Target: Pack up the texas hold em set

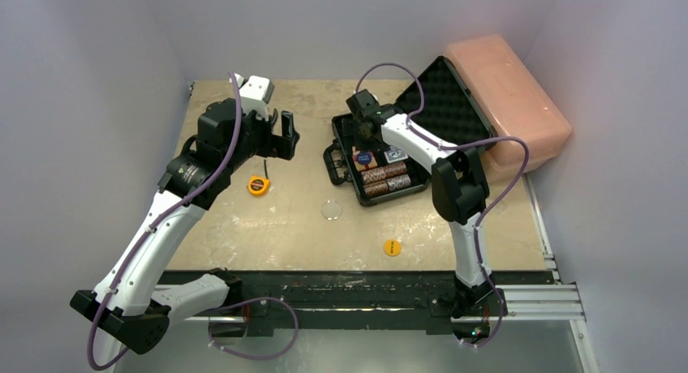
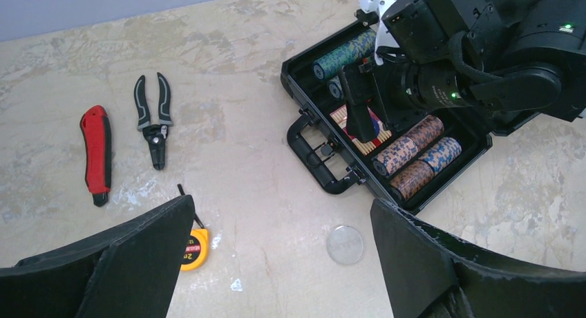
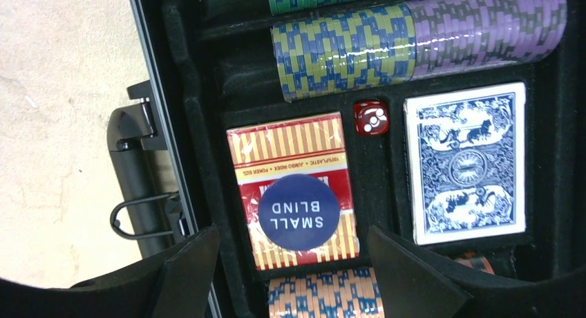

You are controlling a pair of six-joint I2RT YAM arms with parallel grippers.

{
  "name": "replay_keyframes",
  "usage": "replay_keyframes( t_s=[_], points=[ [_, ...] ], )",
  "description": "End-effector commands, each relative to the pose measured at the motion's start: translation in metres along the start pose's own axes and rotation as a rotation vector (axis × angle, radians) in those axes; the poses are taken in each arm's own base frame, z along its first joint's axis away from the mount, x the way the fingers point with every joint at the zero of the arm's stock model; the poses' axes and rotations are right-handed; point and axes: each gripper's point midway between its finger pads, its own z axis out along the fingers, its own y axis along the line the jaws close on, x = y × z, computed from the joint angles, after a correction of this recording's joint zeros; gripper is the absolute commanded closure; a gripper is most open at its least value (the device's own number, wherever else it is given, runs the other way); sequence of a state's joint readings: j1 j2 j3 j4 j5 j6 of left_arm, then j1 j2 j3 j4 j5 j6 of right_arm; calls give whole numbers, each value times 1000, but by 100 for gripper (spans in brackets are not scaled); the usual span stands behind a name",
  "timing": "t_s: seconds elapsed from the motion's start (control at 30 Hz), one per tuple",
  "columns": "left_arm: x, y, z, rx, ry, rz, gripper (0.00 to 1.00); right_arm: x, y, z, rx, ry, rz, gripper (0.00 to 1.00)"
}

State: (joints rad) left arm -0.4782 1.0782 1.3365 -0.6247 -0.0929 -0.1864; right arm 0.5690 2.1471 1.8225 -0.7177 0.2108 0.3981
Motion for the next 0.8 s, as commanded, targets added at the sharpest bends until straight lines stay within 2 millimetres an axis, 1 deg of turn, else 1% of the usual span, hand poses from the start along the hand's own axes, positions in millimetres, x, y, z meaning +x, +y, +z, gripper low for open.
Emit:
replay_keyframes(
  t_s=[0.0, 0.23, 0.43, 0.5, 0.57, 0.6, 0.7, 0.77],
  points=[
    [-10, -1, -3, 10, -27, 18, 0, -29, 0, -39, -35, -106, 22, 17],
    [-9, -1, -2, 8, -23, 18, 0, -27, -4, -51, -33, -112, 27, 15],
    [-9, -1, -1, 10, -21, 21, 0, -19, -10, -68, -45, -123, 37, 10],
    [-9, -1, -1, 10, -20, 20, 0, -11, -11, -73, -51, -121, 36, 8],
    [-9, -1, -1, 11, -19, 21, 0, -4, -13, -82, -62, -129, 38, 5],
    [-9, -1, -1, 12, -20, 21, 0, 1, -15, -85, -63, -127, 38, 2],
    [-8, -2, -1, 16, -18, 19, 0, 18, -15, -95, -72, -121, 34, 1],
    [-8, -2, -1, 16, -16, 18, 0, 33, -15, -100, -76, -110, 23, 1]
  ],
)
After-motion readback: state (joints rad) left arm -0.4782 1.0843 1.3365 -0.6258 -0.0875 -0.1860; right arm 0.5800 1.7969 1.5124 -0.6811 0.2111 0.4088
